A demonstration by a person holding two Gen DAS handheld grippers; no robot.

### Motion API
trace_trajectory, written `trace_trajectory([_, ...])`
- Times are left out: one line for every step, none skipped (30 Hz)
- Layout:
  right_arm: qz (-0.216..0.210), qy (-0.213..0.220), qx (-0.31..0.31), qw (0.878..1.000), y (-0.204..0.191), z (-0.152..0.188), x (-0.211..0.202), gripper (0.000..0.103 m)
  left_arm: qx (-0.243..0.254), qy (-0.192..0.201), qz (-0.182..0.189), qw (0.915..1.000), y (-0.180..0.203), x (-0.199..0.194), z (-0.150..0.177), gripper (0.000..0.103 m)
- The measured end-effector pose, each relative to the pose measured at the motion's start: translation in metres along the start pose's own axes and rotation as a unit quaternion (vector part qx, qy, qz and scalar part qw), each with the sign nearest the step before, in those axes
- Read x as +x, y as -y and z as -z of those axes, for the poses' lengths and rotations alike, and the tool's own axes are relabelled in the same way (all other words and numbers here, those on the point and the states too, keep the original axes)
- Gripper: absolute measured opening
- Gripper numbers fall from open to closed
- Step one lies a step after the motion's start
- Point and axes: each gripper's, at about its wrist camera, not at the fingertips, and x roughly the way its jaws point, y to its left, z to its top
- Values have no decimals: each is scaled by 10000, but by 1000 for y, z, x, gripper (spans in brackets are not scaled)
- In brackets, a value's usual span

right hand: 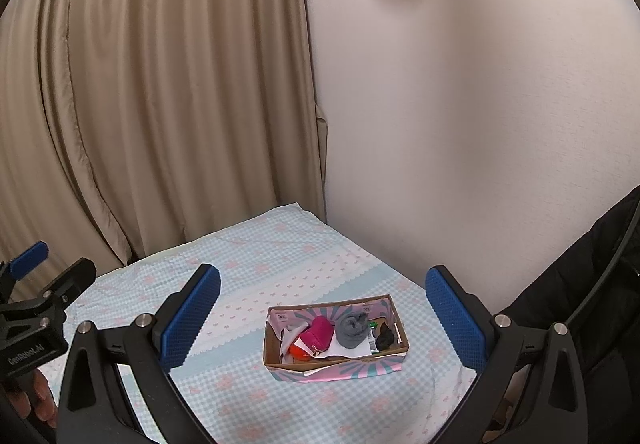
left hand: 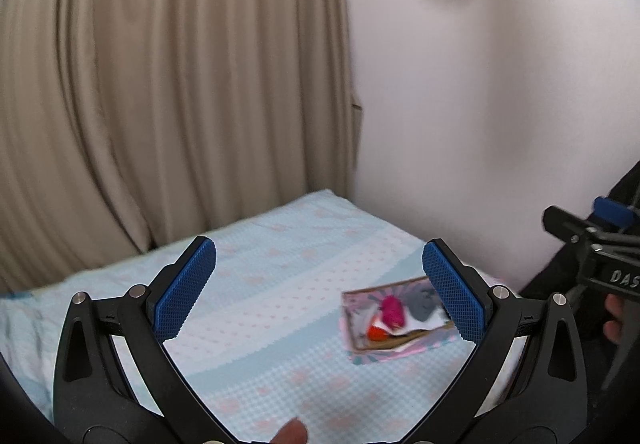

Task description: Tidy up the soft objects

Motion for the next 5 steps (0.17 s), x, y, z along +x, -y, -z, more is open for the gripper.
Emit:
trace_trajectory([3, -5, 1, 10000, 0, 0, 0, 102, 42, 27, -2, 10000, 1, 0, 0, 103])
trace_trajectory([10, -11, -5, 10000, 0, 0, 1, 102, 80, 67, 11, 9999, 2, 0, 0, 103])
trace_trajectory([10, -22, -9, 10000, 0, 0, 1, 102, 99, 106, 17, 9999, 2, 0, 1, 103])
trace_trajectory([12, -34, -6, 10000, -1, 0, 2, 102, 99, 147, 19, 9998, 2, -1, 1, 103])
trace_trajectory([9, -49, 3, 10000, -1, 0, 3, 102, 87, 140, 78, 9998, 1, 0, 1, 103])
